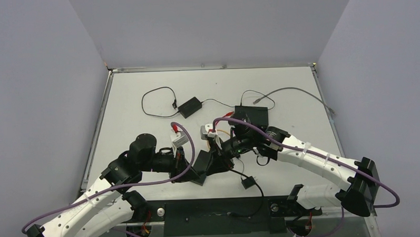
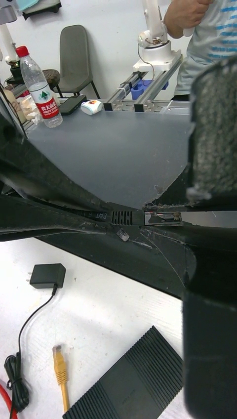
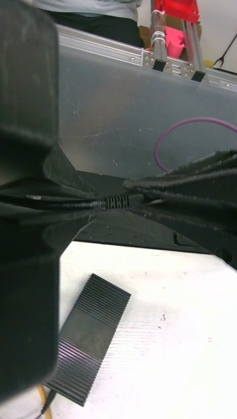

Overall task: Insert the plug into the switch port
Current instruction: Adjust the connector.

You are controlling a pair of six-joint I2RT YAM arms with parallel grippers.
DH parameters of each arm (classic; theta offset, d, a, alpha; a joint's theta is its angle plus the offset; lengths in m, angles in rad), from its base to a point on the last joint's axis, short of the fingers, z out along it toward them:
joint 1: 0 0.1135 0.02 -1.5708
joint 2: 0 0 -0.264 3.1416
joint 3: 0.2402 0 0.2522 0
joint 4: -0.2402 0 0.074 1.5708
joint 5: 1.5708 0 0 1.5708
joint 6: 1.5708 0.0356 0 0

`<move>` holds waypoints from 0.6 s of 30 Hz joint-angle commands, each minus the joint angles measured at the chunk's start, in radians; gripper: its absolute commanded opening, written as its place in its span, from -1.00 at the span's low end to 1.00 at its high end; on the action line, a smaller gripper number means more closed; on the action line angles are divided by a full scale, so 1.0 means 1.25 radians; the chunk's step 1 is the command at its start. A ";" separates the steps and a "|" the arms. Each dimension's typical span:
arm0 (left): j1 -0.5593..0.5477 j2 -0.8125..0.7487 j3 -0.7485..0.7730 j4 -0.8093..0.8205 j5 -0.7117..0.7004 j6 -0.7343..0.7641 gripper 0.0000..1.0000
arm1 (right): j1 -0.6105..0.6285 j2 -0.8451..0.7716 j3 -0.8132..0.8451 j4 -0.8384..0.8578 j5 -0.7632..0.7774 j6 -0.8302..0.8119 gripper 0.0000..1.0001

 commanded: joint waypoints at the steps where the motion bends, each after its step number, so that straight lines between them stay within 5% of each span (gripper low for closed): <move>1: -0.002 -0.004 0.045 0.015 -0.013 0.020 -1.00 | 0.022 -0.001 0.002 0.004 -0.005 -0.027 -0.95; 5: -0.002 -0.012 0.041 0.028 -0.015 0.010 -0.97 | 0.042 -0.021 0.005 -0.010 0.103 -0.029 -1.00; 12: -0.001 -0.052 0.003 0.094 -0.046 -0.050 -0.01 | 0.086 -0.110 -0.015 -0.022 0.334 -0.049 -1.00; 18: -0.001 -0.065 -0.036 0.175 -0.059 -0.128 0.15 | 0.098 -0.191 -0.043 -0.030 0.476 -0.069 -1.00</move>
